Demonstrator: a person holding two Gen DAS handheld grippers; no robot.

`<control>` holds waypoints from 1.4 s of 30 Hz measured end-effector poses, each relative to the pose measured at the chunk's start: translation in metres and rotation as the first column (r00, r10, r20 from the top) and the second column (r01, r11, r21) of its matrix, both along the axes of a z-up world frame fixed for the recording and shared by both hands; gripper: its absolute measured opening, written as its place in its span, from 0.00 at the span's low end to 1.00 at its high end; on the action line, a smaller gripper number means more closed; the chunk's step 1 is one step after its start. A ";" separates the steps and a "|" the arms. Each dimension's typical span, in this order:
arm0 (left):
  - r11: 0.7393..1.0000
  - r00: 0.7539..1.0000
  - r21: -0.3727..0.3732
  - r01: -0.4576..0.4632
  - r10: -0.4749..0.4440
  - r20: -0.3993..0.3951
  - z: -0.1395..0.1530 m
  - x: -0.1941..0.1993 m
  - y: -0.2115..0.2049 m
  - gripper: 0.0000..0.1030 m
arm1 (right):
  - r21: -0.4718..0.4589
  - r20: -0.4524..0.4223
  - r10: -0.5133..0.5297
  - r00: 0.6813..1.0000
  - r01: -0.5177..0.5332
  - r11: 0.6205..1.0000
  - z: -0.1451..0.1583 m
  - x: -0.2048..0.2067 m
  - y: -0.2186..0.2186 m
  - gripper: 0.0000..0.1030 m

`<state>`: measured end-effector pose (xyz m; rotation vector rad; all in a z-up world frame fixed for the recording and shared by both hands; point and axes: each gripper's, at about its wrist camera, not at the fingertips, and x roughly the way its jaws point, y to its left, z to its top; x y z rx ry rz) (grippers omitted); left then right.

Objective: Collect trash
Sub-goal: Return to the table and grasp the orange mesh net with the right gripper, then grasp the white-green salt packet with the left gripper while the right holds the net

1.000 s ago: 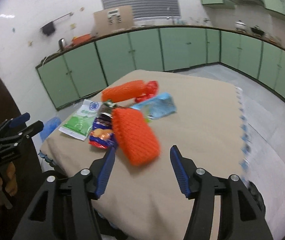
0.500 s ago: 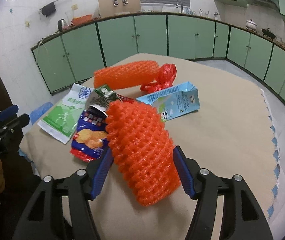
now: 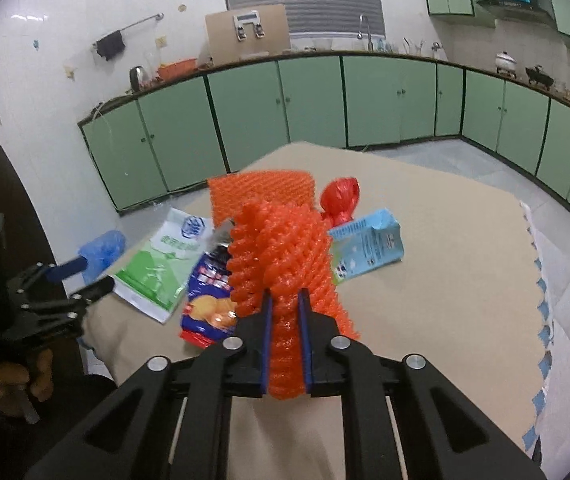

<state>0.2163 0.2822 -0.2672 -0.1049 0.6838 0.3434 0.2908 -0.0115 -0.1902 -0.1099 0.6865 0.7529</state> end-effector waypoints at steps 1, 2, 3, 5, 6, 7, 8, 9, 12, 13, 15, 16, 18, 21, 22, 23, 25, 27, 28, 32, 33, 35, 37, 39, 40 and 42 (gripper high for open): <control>1.000 1.000 -0.008 -0.008 0.008 -0.009 -0.005 0.001 0.004 0.71 | 0.003 0.001 0.008 1.000 -0.008 1.000 0.001 -0.001 0.003 0.11; 1.000 1.000 -0.013 -0.012 0.012 -0.017 -0.008 0.002 0.007 0.71 | 0.004 0.002 0.014 1.000 -0.014 1.000 0.001 -0.001 0.006 0.11; 1.000 0.999 -0.018 -0.020 0.020 -0.027 -0.012 0.004 0.010 0.71 | 0.003 0.002 0.018 1.000 -0.018 1.000 0.001 -0.001 0.008 0.11; 0.999 0.999 -0.037 -0.035 0.033 -0.042 -0.019 0.006 0.017 0.71 | 0.001 0.001 0.025 1.000 -0.025 1.000 0.000 0.001 0.012 0.11; 0.998 0.998 -0.046 -0.041 0.039 -0.047 -0.022 0.007 0.020 0.71 | 0.003 0.002 0.026 1.000 -0.026 1.000 0.000 0.002 0.014 0.11; 0.998 0.998 -0.051 -0.047 0.044 -0.048 -0.023 0.008 0.023 0.71 | 0.004 0.001 0.027 1.000 -0.027 1.000 0.000 0.003 0.016 0.11; 0.997 0.998 -0.056 -0.049 0.046 -0.053 -0.025 0.009 0.026 0.72 | 0.004 -0.001 0.028 1.000 -0.028 1.000 0.000 0.004 0.017 0.11; 0.997 0.997 -0.060 -0.049 0.046 -0.058 -0.026 0.011 0.029 0.74 | 0.004 -0.003 0.027 1.000 -0.027 1.000 0.000 0.005 0.019 0.11; 0.995 0.996 -0.085 -0.047 0.040 -0.082 -0.033 0.018 0.038 0.76 | 0.004 -0.011 0.030 0.999 -0.030 1.000 -0.003 0.007 0.023 0.11; 0.995 0.995 -0.088 -0.043 0.035 -0.094 -0.035 0.021 0.040 0.76 | 0.004 -0.012 0.030 0.999 -0.030 1.000 -0.005 0.008 0.024 0.11; 0.996 0.993 -0.086 -0.036 0.026 -0.115 -0.039 0.026 0.041 0.73 | 0.003 -0.017 0.028 0.999 -0.028 1.000 -0.007 0.009 0.024 0.11; 0.996 0.993 -0.089 -0.026 0.016 -0.118 -0.040 0.028 0.040 0.57 | 0.003 -0.021 0.026 0.999 -0.026 1.000 -0.008 0.009 0.025 0.11; 0.999 0.991 -0.047 -0.023 0.016 -0.131 -0.039 0.031 0.036 0.25 | 0.001 -0.025 0.024 0.999 -0.024 1.000 -0.008 0.009 0.025 0.11; 0.996 0.993 -0.085 -0.022 0.012 -0.114 -0.038 0.029 0.041 0.00 | 0.002 -0.028 0.027 0.999 -0.027 1.000 -0.007 0.008 0.026 0.11; 0.996 0.994 -0.091 -0.021 0.011 -0.108 -0.037 0.029 0.042 0.00 | 0.000 -0.027 0.028 0.999 -0.028 1.000 -0.007 0.007 0.027 0.11; 0.995 0.995 -0.098 -0.016 0.006 -0.099 -0.036 0.026 0.043 0.00 | 0.001 -0.024 0.027 0.999 -0.027 1.000 -0.007 0.007 0.026 0.11; 0.995 0.996 -0.096 -0.002 -0.006 -0.086 -0.034 0.022 0.041 0.00 | 0.001 -0.026 0.028 0.999 -0.028 1.000 -0.006 0.006 0.026 0.11; 0.996 0.997 -0.087 0.012 -0.018 -0.072 -0.030 0.017 0.036 0.00 | 0.001 -0.025 0.028 0.999 -0.028 1.000 -0.006 0.006 0.025 0.11; 0.996 0.997 -0.082 0.018 -0.023 -0.069 -0.028 0.015 0.034 0.00 | 0.001 -0.025 0.028 0.999 -0.028 1.000 -0.006 0.006 0.024 0.11; 1.000 0.999 -0.028 0.001 -0.003 -0.044 -0.019 0.014 0.025 0.49 | 0.005 -0.026 0.021 0.999 -0.021 1.000 -0.006 0.007 0.020 0.11; 1.000 0.999 -0.013 -0.004 0.003 -0.034 -0.017 0.013 0.023 0.56 | 0.006 -0.026 0.019 0.999 -0.019 1.000 -0.006 0.006 0.019 0.11; 1.000 1.000 -0.013 0.004 -0.004 -0.016 -0.012 0.013 0.022 0.62 | 0.006 -0.027 0.017 0.999 -0.017 1.000 -0.005 0.006 0.018 0.11; 1.000 1.000 -0.015 0.025 -0.025 -0.015 -0.009 0.016 0.017 0.67 | 0.006 -0.029 0.018 0.999 -0.017 1.000 -0.006 0.005 0.018 0.11; 0.999 0.999 -0.015 0.051 -0.051 -0.020 -0.007 0.022 0.012 0.68 | 0.008 -0.028 0.015 0.999 -0.015 1.000 -0.006 0.004 0.018 0.11; 0.998 0.998 -0.020 0.060 -0.060 -0.019 -0.008 0.025 0.010 0.68 | 0.010 -0.030 0.014 0.999 -0.014 1.000 -0.006 0.005 0.018 0.11; 0.996 0.996 -0.026 0.086 -0.087 -0.021 -0.007 0.032 0.004 0.71 | 0.017 -0.030 0.010 1.000 -0.010 1.000 -0.005 0.005 0.017 0.11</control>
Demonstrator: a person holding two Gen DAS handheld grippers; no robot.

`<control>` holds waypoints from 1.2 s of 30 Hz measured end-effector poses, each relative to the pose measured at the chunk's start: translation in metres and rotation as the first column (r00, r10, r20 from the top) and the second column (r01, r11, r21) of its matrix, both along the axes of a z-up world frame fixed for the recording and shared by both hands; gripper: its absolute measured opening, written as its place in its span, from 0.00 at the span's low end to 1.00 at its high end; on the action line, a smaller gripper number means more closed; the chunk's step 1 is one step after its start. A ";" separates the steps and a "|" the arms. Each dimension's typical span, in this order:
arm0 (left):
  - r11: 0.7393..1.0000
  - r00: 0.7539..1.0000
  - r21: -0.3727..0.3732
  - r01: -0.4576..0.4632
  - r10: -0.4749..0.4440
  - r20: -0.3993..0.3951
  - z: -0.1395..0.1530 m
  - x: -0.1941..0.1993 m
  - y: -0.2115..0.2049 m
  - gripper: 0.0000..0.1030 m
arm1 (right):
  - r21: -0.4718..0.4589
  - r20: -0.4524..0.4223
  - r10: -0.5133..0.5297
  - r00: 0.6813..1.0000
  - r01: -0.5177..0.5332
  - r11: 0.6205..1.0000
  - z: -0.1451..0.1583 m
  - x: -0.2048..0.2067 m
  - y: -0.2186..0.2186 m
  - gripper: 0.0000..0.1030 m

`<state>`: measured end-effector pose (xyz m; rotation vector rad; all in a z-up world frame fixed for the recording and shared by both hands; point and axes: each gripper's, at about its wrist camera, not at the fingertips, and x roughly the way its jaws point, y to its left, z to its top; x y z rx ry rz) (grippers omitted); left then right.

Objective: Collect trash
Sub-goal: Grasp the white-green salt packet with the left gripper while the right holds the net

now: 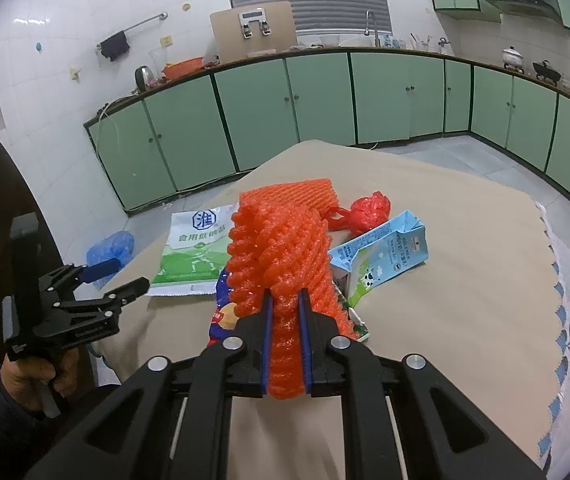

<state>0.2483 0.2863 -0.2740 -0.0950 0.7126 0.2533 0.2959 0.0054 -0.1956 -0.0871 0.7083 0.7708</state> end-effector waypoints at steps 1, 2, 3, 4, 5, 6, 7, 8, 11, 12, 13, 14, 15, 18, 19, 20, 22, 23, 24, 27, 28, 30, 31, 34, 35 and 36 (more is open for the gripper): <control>1.000 1.000 0.006 0.009 -0.009 -0.005 -0.001 0.004 -0.002 0.71 | 0.002 -0.001 0.000 1.000 0.000 1.000 0.000 0.000 -0.001 0.11; 0.999 1.000 0.031 0.019 -0.018 -0.013 -0.002 0.008 -0.007 0.71 | 0.002 -0.001 -0.002 1.000 0.002 1.000 -0.001 0.000 -0.001 0.11; 0.998 0.999 0.053 0.032 -0.030 -0.023 -0.004 0.012 -0.012 0.71 | 0.002 -0.001 -0.004 1.000 0.004 1.000 -0.001 0.000 -0.002 0.11; 0.997 0.999 0.062 0.041 -0.039 -0.032 -0.005 0.016 -0.014 0.71 | 0.003 -0.003 -0.005 1.000 0.005 1.000 -0.002 0.001 -0.003 0.11; 0.996 0.998 0.062 0.057 -0.054 -0.040 -0.008 0.021 -0.018 0.71 | 0.003 -0.005 -0.007 1.000 0.007 1.000 -0.002 0.001 -0.004 0.11; 0.996 0.997 0.059 0.063 -0.060 -0.047 -0.009 0.024 -0.017 0.71 | 0.003 -0.006 -0.009 1.000 0.009 1.000 -0.002 0.002 -0.005 0.11; 0.996 0.996 0.061 0.070 -0.067 -0.050 -0.012 0.027 -0.018 0.71 | 0.004 -0.008 -0.011 1.000 0.012 1.000 -0.003 0.002 -0.006 0.11; 0.995 0.996 0.064 0.075 -0.072 -0.055 -0.014 0.029 -0.018 0.71 | 0.004 -0.010 -0.014 1.000 0.014 1.000 -0.003 0.003 -0.007 0.11; 0.993 0.995 0.081 0.089 -0.084 -0.062 -0.016 0.036 -0.022 0.71 | 0.003 -0.015 -0.020 1.000 0.020 1.000 -0.003 0.005 -0.009 0.11; 0.992 0.994 0.084 0.099 -0.094 -0.058 -0.014 0.038 -0.025 0.71 | 0.002 -0.016 -0.023 1.000 0.023 1.000 -0.004 0.006 -0.010 0.11; 0.990 0.993 0.090 0.108 -0.104 -0.052 -0.012 0.040 -0.027 0.71 | 0.001 -0.017 -0.024 1.000 0.024 1.000 -0.004 0.007 -0.010 0.11; 0.989 0.993 0.094 0.114 -0.110 -0.053 -0.011 0.042 -0.028 0.71 | 0.001 -0.019 -0.026 0.999 0.026 1.000 -0.005 0.008 -0.011 0.11; 0.988 0.992 0.096 0.121 -0.116 -0.057 -0.011 0.045 -0.029 0.71 | 0.002 -0.021 -0.028 0.999 0.028 1.000 -0.006 0.008 -0.012 0.11; 0.988 0.989 0.097 0.119 -0.110 -0.098 -0.019 0.058 -0.030 0.71 | 0.005 -0.025 -0.034 0.999 0.034 0.999 -0.006 0.010 -0.014 0.11; 0.989 0.988 0.093 0.114 -0.103 -0.118 -0.023 0.061 -0.030 0.71 | 0.006 -0.024 -0.036 0.999 0.036 0.999 -0.006 0.010 -0.014 0.11; 0.991 0.985 0.083 0.103 -0.090 -0.148 -0.029 0.064 -0.028 0.70 | 0.007 -0.023 -0.037 0.999 0.037 0.999 -0.005 0.010 -0.015 0.11; 0.994 0.982 0.041 0.099 -0.091 -0.165 -0.035 0.064 -0.025 0.69 | 0.008 -0.020 -0.040 0.999 0.041 0.999 -0.003 0.010 -0.015 0.11; 0.995 0.983 0.030 0.096 -0.090 -0.163 -0.037 0.062 -0.024 0.69 | 0.008 -0.020 -0.042 0.999 0.042 0.999 -0.003 0.009 -0.016 0.11; 0.996 0.983 0.017 0.092 -0.088 -0.159 -0.038 0.059 -0.023 0.70 | 0.007 -0.021 -0.043 0.999 0.043 0.999 -0.003 0.010 -0.017 0.11; 0.996 0.983 -0.005 0.091 -0.091 -0.158 -0.038 0.056 -0.021 0.70 | 0.007 -0.025 -0.043 0.999 0.043 0.999 -0.004 0.008 -0.017 0.11; 0.996 0.983 -0.007 0.092 -0.092 -0.160 -0.038 0.055 -0.020 0.70 | 0.007 -0.024 -0.042 0.999 0.042 0.999 -0.004 0.007 -0.017 0.11; 0.995 0.983 -0.005 0.096 -0.096 -0.159 -0.039 0.056 -0.020 0.70 | 0.009 -0.022 -0.040 0.999 0.041 0.999 -0.003 0.005 -0.017 0.11; 0.995 0.982 -0.004 0.098 -0.097 -0.160 -0.040 0.056 -0.020 0.70 | 0.010 -0.020 -0.041 0.999 0.041 0.999 -0.002 0.005 -0.017 0.11; 0.995 0.982 0.003 0.098 -0.096 -0.162 -0.042 0.057 -0.020 0.70 | 0.011 -0.018 -0.043 0.999 0.043 0.999 -0.002 0.005 -0.018 0.11; 0.995 0.982 0.007 0.099 -0.097 -0.162 -0.042 0.057 -0.020 0.70 | 0.011 -0.018 -0.045 0.999 0.046 0.999 -0.002 0.006 -0.018 0.11; 0.995 0.982 0.010 0.099 -0.096 -0.162 -0.042 0.057 -0.018 0.70 | 0.011 -0.019 -0.046 0.999 0.046 0.999 -0.002 0.006 -0.019 0.11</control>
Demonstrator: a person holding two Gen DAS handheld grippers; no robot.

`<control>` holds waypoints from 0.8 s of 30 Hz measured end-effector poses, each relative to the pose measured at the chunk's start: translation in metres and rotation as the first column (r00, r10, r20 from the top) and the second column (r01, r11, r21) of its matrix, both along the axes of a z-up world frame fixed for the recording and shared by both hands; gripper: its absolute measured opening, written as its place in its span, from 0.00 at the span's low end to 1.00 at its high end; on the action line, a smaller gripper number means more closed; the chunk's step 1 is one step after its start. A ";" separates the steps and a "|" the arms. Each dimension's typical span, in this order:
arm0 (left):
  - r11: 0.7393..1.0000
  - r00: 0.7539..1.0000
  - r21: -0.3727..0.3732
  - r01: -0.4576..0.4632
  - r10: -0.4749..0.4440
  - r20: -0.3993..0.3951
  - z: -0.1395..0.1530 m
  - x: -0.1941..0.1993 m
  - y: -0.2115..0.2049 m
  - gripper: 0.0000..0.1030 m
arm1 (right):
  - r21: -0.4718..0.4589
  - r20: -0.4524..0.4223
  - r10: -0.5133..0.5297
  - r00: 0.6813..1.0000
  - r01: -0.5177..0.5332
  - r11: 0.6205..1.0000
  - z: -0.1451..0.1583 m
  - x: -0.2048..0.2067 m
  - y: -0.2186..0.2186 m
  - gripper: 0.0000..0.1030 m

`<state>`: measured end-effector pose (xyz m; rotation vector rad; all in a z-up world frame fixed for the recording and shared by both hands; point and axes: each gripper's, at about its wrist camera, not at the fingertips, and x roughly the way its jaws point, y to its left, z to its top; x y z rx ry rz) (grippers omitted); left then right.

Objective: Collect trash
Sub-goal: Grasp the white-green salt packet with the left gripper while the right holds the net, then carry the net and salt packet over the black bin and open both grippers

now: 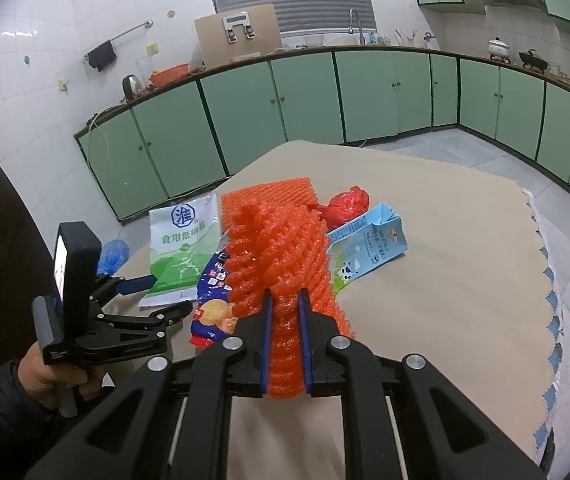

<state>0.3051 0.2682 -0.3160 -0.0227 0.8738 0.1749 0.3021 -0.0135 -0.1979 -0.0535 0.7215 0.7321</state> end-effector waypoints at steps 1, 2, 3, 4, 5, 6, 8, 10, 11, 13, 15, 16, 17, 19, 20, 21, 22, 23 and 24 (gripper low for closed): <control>1.000 1.000 0.002 -0.002 0.002 0.000 0.001 0.001 0.001 0.69 | -0.001 0.002 -0.001 1.000 0.001 1.000 0.000 0.000 0.000 0.11; 1.000 1.000 0.007 -0.004 0.004 0.005 0.001 0.002 0.001 0.66 | -0.001 0.003 -0.001 1.000 0.001 1.000 0.000 -0.001 -0.001 0.11; 1.000 1.000 0.011 -0.005 0.005 0.009 0.001 0.003 0.000 0.64 | -0.002 0.003 -0.001 1.000 0.001 1.000 0.000 -0.002 -0.001 0.11; 1.000 1.000 0.016 0.002 -0.002 0.013 0.002 0.003 -0.002 0.51 | -0.004 0.004 -0.001 1.000 0.001 1.000 0.000 -0.002 -0.001 0.11; 1.000 1.000 0.027 0.010 -0.010 0.014 0.003 0.003 -0.005 0.35 | -0.005 0.004 -0.002 1.000 0.002 1.000 0.000 -0.002 -0.001 0.11; 0.999 1.000 0.038 0.019 -0.019 0.014 0.004 0.004 -0.009 0.28 | -0.004 0.003 -0.003 1.000 0.003 1.000 0.000 -0.002 -0.002 0.11; 0.998 0.999 0.052 0.032 -0.033 0.017 0.004 0.004 -0.015 0.16 | -0.005 0.003 -0.004 1.000 0.004 1.000 0.000 -0.002 -0.002 0.11; 0.999 0.999 0.032 0.039 -0.040 0.027 0.005 0.002 -0.013 0.11 | -0.005 0.006 -0.007 1.000 0.007 1.000 0.002 -0.002 -0.003 0.11; 0.999 0.999 0.025 0.038 -0.038 0.032 0.005 0.002 -0.012 0.06 | -0.005 0.007 -0.007 1.000 0.007 1.000 0.002 -0.003 -0.003 0.11; 0.999 0.999 0.026 0.032 -0.033 0.043 0.009 -0.001 -0.010 0.03 | -0.004 0.008 -0.009 1.000 0.009 1.000 0.002 -0.004 -0.004 0.11; 0.999 0.998 0.036 0.026 -0.028 0.050 0.012 -0.005 -0.011 0.03 | -0.002 0.009 -0.011 1.000 0.011 1.000 0.003 -0.005 -0.005 0.11; 0.999 0.998 0.044 0.023 -0.026 0.055 0.015 -0.009 -0.013 0.03 | -0.001 0.010 -0.012 1.000 0.012 1.000 0.004 -0.005 -0.006 0.11; 0.999 0.998 0.052 0.012 -0.015 0.065 0.019 -0.014 -0.013 0.03 | 0.000 0.011 -0.014 1.000 0.014 1.000 0.005 -0.006 -0.007 0.11; 0.999 0.996 0.054 -0.006 0.002 0.084 0.029 -0.023 -0.011 0.03 | 0.005 0.013 -0.017 1.000 0.016 1.000 0.006 -0.006 -0.009 0.11; 0.999 0.996 0.053 -0.012 0.007 0.094 0.033 -0.027 -0.011 0.03 | 0.008 0.014 -0.018 1.000 0.018 1.000 0.008 -0.007 -0.010 0.11; 0.999 0.994 0.052 -0.018 0.012 0.106 0.040 -0.031 -0.011 0.03 | 0.011 0.015 -0.018 1.000 0.018 1.000 0.009 -0.008 -0.011 0.11; 0.998 0.993 0.051 -0.025 0.019 0.119 0.047 -0.035 -0.012 0.03 | 0.014 0.021 -0.017 1.000 0.017 1.000 0.011 -0.010 -0.012 0.11; 0.998 0.991 0.049 -0.030 0.023 0.129 0.052 -0.039 -0.013 0.03 | 0.017 0.025 -0.015 1.000 0.015 1.000 0.013 -0.012 -0.012 0.11; 0.998 0.990 0.047 -0.033 0.026 0.138 0.058 -0.041 -0.015 0.03 | 0.021 0.032 -0.013 0.999 0.012 1.000 0.017 -0.015 -0.013 0.11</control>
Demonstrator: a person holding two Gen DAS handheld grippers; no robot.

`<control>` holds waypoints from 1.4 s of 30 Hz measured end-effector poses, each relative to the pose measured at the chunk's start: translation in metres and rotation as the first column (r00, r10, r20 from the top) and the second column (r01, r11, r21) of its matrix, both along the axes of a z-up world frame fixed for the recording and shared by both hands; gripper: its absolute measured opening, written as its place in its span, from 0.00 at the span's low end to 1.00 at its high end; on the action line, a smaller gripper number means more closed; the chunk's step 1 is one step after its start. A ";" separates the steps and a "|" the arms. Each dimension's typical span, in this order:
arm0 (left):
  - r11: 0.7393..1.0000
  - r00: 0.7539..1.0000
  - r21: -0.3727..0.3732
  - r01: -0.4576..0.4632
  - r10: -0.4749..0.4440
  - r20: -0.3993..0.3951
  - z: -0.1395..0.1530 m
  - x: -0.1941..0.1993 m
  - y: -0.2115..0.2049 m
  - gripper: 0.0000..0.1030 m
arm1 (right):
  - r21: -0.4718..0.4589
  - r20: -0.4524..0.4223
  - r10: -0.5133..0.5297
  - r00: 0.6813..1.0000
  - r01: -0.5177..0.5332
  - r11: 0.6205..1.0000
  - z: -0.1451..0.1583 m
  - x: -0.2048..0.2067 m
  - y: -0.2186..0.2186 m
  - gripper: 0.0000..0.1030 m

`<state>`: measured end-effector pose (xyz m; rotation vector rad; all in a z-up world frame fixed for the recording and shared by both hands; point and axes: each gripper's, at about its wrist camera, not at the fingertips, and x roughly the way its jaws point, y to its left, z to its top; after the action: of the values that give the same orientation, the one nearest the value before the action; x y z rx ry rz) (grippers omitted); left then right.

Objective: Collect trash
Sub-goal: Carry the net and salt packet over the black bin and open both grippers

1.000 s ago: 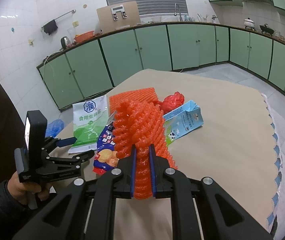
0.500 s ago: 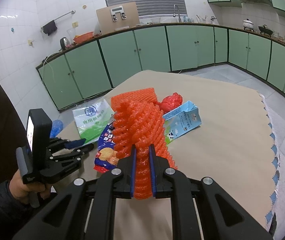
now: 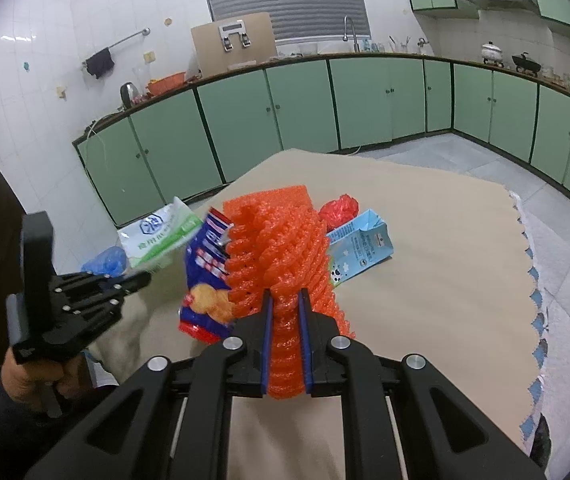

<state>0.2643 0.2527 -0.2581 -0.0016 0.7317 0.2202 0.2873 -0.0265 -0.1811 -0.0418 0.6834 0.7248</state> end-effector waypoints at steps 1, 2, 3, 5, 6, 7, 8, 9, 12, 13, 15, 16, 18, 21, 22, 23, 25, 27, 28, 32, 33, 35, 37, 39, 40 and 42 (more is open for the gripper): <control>1.000 1.000 0.002 -0.002 0.002 0.007 0.005 -0.003 -0.002 0.03 | 0.003 0.006 0.001 1.000 -0.001 1.000 0.003 -0.002 -0.001 0.11; 1.000 1.000 0.006 -0.008 0.008 0.018 0.011 -0.006 -0.004 0.03 | 0.008 0.011 0.001 1.000 -0.001 1.000 0.006 -0.004 -0.003 0.11; 1.000 1.000 0.002 -0.011 0.011 0.026 0.016 -0.010 -0.006 0.03 | 0.014 0.017 0.000 1.000 0.000 1.000 0.009 -0.006 -0.005 0.11; 1.000 0.999 -0.003 -0.017 0.017 0.039 0.024 -0.018 -0.011 0.03 | 0.022 0.026 -0.003 1.000 0.003 1.000 0.014 -0.010 -0.009 0.11; 1.000 0.999 -0.011 -0.016 0.017 0.045 0.027 -0.021 -0.012 0.03 | 0.028 0.031 -0.006 0.999 0.005 1.000 0.017 -0.013 -0.013 0.11; 1.000 0.999 -0.015 -0.014 0.015 0.048 0.029 -0.023 -0.014 0.03 | 0.032 0.036 -0.009 0.999 0.007 0.999 0.020 -0.015 -0.016 0.11; 1.000 0.999 -0.018 -0.008 0.009 0.053 0.033 -0.027 -0.018 0.03 | 0.037 0.041 -0.012 0.999 0.010 0.999 0.023 -0.018 -0.019 0.11; 1.000 0.998 -0.014 -0.001 0.002 0.057 0.036 -0.030 -0.022 0.03 | 0.040 0.046 -0.014 0.999 0.012 0.999 0.025 -0.021 -0.023 0.11; 1.000 0.997 -0.009 0.021 -0.021 0.075 0.047 -0.038 -0.036 0.03 | 0.045 0.059 -0.024 0.998 0.021 0.999 0.032 -0.030 -0.033 0.11; 1.000 0.996 -0.004 0.029 -0.029 0.080 0.049 -0.042 -0.043 0.03 | 0.047 0.063 -0.030 0.998 0.027 0.999 0.034 -0.034 -0.038 0.11; 0.999 0.995 -0.008 0.040 -0.039 0.090 0.053 -0.047 -0.052 0.03 | 0.050 0.069 -0.040 0.997 0.036 0.998 0.037 -0.038 -0.046 0.11; 0.999 0.995 -0.009 0.045 -0.044 0.093 0.055 -0.048 -0.054 0.03 | 0.053 0.072 -0.047 0.996 0.043 0.998 0.039 -0.042 -0.051 0.11; 0.998 0.992 -0.010 0.064 -0.063 0.106 0.062 -0.053 -0.066 0.03 | 0.056 0.077 -0.061 0.995 0.057 0.997 0.041 -0.047 -0.061 0.11; 0.996 0.989 -0.004 0.094 -0.093 0.117 0.068 -0.057 -0.083 0.03 | 0.059 0.074 -0.080 0.994 0.076 0.995 0.041 -0.050 -0.073 0.11; 0.995 0.988 -0.003 0.101 -0.099 0.119 0.069 -0.056 -0.086 0.03 | 0.063 0.069 -0.089 0.994 0.085 0.994 0.041 -0.052 -0.078 0.11; 0.994 0.986 -0.005 0.110 -0.108 0.123 0.071 -0.058 -0.092 0.03 | 0.065 0.066 -0.100 0.993 0.095 0.993 0.041 -0.053 -0.084 0.11; 0.991 0.983 -0.004 0.130 -0.129 0.131 0.075 -0.059 -0.103 0.03 | 0.068 0.066 -0.121 0.991 0.116 0.991 0.042 -0.055 -0.094 0.11; 0.989 0.980 -0.002 0.147 -0.145 0.137 0.078 -0.058 -0.111 0.03 | 0.068 0.064 -0.138 0.988 0.133 0.989 0.042 -0.058 -0.101 0.11; 0.988 0.978 0.001 0.155 -0.154 0.138 0.079 -0.058 -0.115 0.03 | 0.068 0.061 -0.149 0.987 0.145 0.987 0.041 -0.059 -0.107 0.11; 0.984 0.973 0.013 0.177 -0.177 0.148 0.084 -0.054 -0.127 0.03 | 0.072 0.045 -0.183 0.982 0.180 0.981 0.038 -0.059 -0.126 0.11; 0.984 0.973 0.016 0.179 -0.180 0.144 0.083 -0.052 -0.128 0.03 | 0.072 0.046 -0.189 0.981 0.185 0.980 0.038 -0.060 -0.128 0.11; 0.983 0.978 0.029 0.180 -0.182 0.104 0.075 -0.044 -0.130 0.03 | 0.076 0.046 -0.200 0.979 0.196 0.978 0.038 -0.062 -0.135 0.11; 0.984 0.984 0.051 0.171 -0.174 0.049 0.063 -0.034 -0.128 0.03 | 0.078 0.045 -0.206 0.977 0.203 0.976 0.038 -0.063 -0.139 0.11; 0.986 0.987 0.057 0.159 -0.160 0.004 0.052 -0.028 -0.122 0.03 | 0.082 0.045 -0.212 0.976 0.208 0.975 0.037 -0.063 -0.143 0.11; 0.987 0.988 0.053 0.153 -0.153 -0.008 0.048 -0.028 -0.119 0.03 | 0.085 0.043 -0.214 0.976 0.210 0.974 0.037 -0.065 -0.143 0.11; 0.989 0.991 0.071 0.133 -0.132 -0.023 0.046 -0.028 -0.113 0.03 | 0.091 0.039 -0.216 0.976 0.212 0.973 0.036 -0.064 -0.145 0.11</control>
<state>0.2362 0.1402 -0.2121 0.1179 0.7387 0.1200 0.2228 -0.1715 -0.1446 0.0928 0.5986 0.5431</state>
